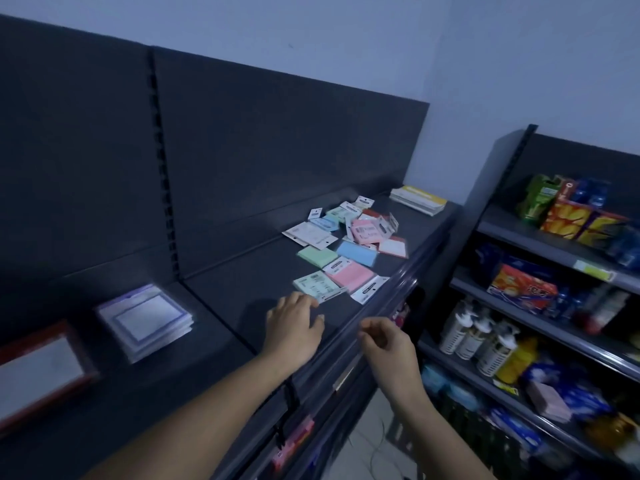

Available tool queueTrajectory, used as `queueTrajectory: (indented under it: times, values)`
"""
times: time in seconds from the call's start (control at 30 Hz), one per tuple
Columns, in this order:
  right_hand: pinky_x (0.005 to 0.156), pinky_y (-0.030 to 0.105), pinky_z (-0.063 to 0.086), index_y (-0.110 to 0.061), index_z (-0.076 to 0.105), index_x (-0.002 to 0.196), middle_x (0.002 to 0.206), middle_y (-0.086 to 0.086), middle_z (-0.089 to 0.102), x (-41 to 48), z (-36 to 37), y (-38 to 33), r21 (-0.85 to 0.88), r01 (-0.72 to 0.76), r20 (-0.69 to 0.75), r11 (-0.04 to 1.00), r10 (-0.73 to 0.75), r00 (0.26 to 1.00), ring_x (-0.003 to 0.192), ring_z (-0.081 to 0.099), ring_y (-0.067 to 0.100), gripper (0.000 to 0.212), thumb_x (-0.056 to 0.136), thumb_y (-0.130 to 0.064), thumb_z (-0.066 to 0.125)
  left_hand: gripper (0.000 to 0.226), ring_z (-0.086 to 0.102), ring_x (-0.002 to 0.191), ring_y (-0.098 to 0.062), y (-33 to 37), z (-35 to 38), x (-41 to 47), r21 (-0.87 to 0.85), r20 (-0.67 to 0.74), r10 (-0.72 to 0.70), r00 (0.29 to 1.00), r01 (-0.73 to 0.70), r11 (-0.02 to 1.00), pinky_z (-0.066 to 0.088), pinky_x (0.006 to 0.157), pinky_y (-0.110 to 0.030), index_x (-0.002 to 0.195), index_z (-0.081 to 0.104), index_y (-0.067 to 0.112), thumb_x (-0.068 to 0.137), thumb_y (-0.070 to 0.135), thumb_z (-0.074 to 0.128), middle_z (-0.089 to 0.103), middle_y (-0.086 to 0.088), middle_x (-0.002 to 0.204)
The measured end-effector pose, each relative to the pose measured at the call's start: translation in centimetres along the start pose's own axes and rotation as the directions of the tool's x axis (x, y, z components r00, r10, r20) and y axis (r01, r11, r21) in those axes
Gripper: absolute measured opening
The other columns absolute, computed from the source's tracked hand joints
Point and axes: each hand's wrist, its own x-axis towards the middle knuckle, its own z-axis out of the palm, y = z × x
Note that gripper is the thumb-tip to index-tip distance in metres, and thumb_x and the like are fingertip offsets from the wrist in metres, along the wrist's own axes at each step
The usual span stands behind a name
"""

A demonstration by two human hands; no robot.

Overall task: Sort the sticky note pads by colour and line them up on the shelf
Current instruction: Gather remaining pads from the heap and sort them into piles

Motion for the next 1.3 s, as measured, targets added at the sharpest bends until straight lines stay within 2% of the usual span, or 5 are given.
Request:
queueTrajectory:
  times: [0.3, 0.7, 1.03, 1.13, 1.3]
  values:
    - [0.061, 0.018, 0.041, -0.02, 0.062, 0.087, 0.075, -0.004, 0.062, 13.0, 0.6, 0.8, -0.06, -0.048, -0.019, 0.997, 0.047, 0.999, 0.067, 0.055, 0.007, 0.011, 0.087, -0.009, 0.061, 0.03, 0.041, 0.122, -0.021, -1.7, 2.6, 12.7, 0.003, 0.046, -0.065, 0.997, 0.064, 0.998, 0.03, 0.099, -0.032, 0.12, 0.052, 0.019, 0.092, 0.029, 0.049, 0.05, 0.002, 0.13]
    - [0.049, 0.005, 0.04, -0.025, 0.059, 0.085, 0.079, -0.006, 0.062, 24.6, 1.3, 5.8, -0.084, -0.111, 0.064, 0.99, 0.116, 0.991, 0.067, 0.055, 0.005, 0.016, 0.089, -0.009, 0.059, 0.042, 0.033, 0.127, -0.022, -3.6, 7.7, 22.9, 0.033, 0.022, -0.194, 0.981, 0.193, 0.981, 0.026, 0.103, -0.036, 0.127, 0.046, 0.017, 0.088, 0.025, 0.056, 0.04, -0.002, 0.136]
    - [0.06, 0.003, 0.039, -0.016, 0.061, 0.089, 0.086, -0.001, 0.062, 37.2, 1.8, 10.2, -0.097, 0.015, 0.358, 0.995, 0.021, 0.933, 0.079, 0.055, 0.01, 0.017, 0.087, 0.0, 0.055, 0.073, 0.014, 0.142, -0.023, -4.2, 12.4, 30.8, 0.336, -0.014, -0.365, 0.931, 0.348, 0.875, 0.015, 0.112, -0.04, 0.135, 0.034, 0.016, 0.078, 0.055, 0.058, 0.02, -0.008, 0.152]
    - [0.064, 0.004, 0.04, -0.018, 0.059, 0.086, 0.088, -0.002, 0.062, 39.8, 2.9, 10.4, -0.058, 0.085, 0.462, 0.995, -0.048, 0.885, 0.083, 0.057, 0.012, 0.018, 0.086, 0.0, 0.055, 0.045, 0.046, 0.12, -0.02, -3.6, 12.0, 31.5, 0.55, -0.075, -0.216, 0.974, 0.221, 0.805, 0.036, 0.096, -0.034, 0.11, 0.049, 0.016, 0.081, 0.051, 0.044, 0.05, -0.005, 0.125]
    - [0.083, 0.018, 0.043, -0.009, 0.062, 0.111, 0.108, 0.006, 0.064, 42.0, 5.4, 10.2, -0.11, 0.307, 0.576, 0.945, -0.191, 0.795, 0.097, 0.058, 0.017, 0.026, 0.087, -0.003, 0.054, 0.03, 0.063, 0.053, -0.022, -3.0, 9.5, 30.1, 0.446, -0.325, 0.031, 0.945, 0.125, 0.886, 0.049, 0.043, -0.028, 0.075, 0.068, 0.01, 0.081, 0.027, 0.043, 0.067, -0.003, 0.063]
